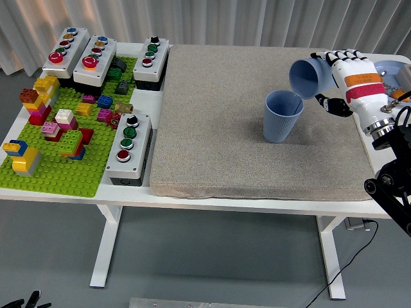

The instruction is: Pick cup pour cup place

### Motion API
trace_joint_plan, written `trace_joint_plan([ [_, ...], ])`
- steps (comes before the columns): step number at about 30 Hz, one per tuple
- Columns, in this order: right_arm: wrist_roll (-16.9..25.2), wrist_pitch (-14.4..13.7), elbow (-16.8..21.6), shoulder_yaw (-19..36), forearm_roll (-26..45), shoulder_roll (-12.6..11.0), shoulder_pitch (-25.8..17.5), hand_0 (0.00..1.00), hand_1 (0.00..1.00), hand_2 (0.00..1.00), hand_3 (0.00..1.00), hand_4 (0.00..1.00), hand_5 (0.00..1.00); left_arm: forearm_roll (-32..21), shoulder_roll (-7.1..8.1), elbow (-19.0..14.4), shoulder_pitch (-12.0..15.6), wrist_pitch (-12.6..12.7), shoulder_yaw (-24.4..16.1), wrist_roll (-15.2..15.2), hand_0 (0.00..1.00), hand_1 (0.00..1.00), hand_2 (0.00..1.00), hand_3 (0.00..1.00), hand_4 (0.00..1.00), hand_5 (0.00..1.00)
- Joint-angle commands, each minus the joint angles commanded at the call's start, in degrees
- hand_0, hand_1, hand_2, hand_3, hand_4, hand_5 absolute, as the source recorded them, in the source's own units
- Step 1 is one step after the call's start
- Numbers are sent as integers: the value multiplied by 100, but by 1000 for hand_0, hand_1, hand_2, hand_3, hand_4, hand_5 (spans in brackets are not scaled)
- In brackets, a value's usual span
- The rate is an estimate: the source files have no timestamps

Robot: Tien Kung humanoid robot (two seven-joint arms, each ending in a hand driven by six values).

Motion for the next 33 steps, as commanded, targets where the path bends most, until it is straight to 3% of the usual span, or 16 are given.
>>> trace_joint_plan([
  [23, -18, -34, 63, 6, 65, 32, 2, 857, 608, 492, 539, 554, 2, 1, -2, 0, -9, -1, 5, 0, 720, 652, 730, 653, 487, 976],
  [33, -8, -24, 294, 182, 196, 7, 12, 856, 608, 492, 540, 554, 2, 35, 5, 0, -15, -5, -13, 6, 720, 653, 730, 652, 485, 973],
])
